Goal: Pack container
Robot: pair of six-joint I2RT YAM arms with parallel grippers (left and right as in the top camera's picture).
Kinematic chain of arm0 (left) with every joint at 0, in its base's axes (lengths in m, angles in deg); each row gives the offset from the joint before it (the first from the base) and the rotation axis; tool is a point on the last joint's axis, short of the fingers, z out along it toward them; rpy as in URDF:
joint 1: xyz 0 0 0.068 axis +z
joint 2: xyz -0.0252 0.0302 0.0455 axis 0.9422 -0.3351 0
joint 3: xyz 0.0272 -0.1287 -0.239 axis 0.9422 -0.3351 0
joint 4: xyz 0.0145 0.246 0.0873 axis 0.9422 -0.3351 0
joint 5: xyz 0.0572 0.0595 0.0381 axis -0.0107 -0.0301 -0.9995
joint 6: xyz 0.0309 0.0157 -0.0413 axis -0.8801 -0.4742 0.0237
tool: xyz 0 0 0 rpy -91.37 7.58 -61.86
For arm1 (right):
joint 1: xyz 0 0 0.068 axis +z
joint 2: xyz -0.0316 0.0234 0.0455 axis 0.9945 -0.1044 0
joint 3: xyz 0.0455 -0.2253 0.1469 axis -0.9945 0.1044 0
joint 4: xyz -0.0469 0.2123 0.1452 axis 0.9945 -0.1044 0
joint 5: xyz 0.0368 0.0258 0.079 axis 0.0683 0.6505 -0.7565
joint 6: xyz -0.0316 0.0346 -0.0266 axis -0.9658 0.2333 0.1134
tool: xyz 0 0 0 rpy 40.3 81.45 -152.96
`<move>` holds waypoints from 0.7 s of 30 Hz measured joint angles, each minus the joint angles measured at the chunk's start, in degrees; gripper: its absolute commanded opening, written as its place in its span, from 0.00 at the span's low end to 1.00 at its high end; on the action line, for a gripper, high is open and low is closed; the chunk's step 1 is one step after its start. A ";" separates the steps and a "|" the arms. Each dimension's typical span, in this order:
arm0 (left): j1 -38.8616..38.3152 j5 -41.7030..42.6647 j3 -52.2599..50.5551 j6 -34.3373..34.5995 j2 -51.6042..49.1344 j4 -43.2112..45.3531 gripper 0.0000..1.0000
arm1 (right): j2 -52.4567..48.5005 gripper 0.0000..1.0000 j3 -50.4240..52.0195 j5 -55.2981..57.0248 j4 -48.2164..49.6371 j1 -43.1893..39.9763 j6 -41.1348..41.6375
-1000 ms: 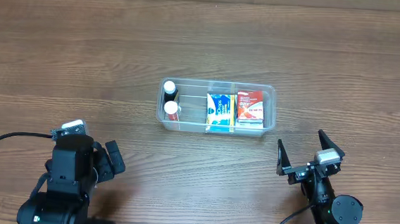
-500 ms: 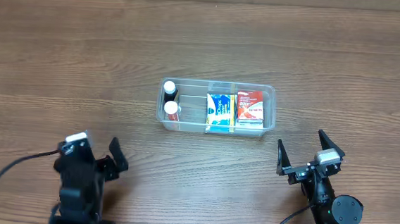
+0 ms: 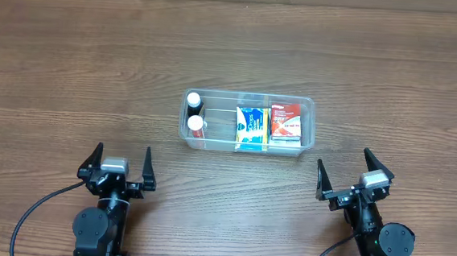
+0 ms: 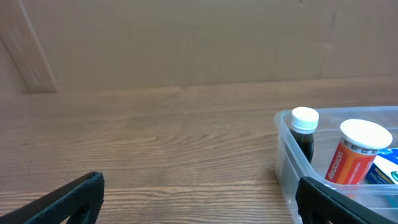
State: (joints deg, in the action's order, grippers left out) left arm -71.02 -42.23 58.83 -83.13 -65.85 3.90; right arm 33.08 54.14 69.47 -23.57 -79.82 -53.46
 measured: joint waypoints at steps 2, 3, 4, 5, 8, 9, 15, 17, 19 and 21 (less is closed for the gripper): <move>-0.04 0.44 0.00 -0.02 0.00 0.02 1.00 | 0.00 1.00 0.00 0.02 0.00 0.00 -0.02; -0.04 0.59 0.00 -0.02 0.00 0.04 1.00 | 0.00 1.00 0.00 0.02 0.02 0.00 -0.02; -0.04 0.61 0.00 -0.02 0.00 0.07 1.00 | 0.00 1.00 0.00 0.02 0.00 0.00 -0.04; -0.04 0.61 0.00 -0.02 0.00 0.07 1.00 | 0.00 1.00 0.00 0.04 0.02 -0.02 -0.02; -0.04 0.61 0.00 -0.02 0.00 0.07 1.00 | 0.00 1.00 0.00 0.00 0.02 0.00 0.00; -0.04 0.61 0.00 -0.02 0.00 0.07 1.00 | 0.00 1.00 0.00 0.02 0.02 -0.02 -0.02; -0.04 0.61 0.00 -0.02 0.00 0.07 1.00 | 0.00 1.00 0.00 0.02 0.02 -0.02 -0.02; -0.04 0.61 0.00 -0.02 0.00 0.07 1.00 | 0.00 1.00 0.00 0.02 0.02 0.00 -0.04; -0.04 0.61 0.00 -0.04 0.00 0.07 1.00 | 0.00 1.00 0.00 0.02 0.02 0.00 0.00; -0.04 0.61 0.00 -0.04 0.00 0.07 1.00 | 0.00 1.00 0.00 0.02 0.02 0.00 0.00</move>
State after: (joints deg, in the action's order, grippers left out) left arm -71.06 -41.62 58.83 -83.17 -65.85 3.97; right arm 33.08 54.14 69.49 -23.55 -79.82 -53.46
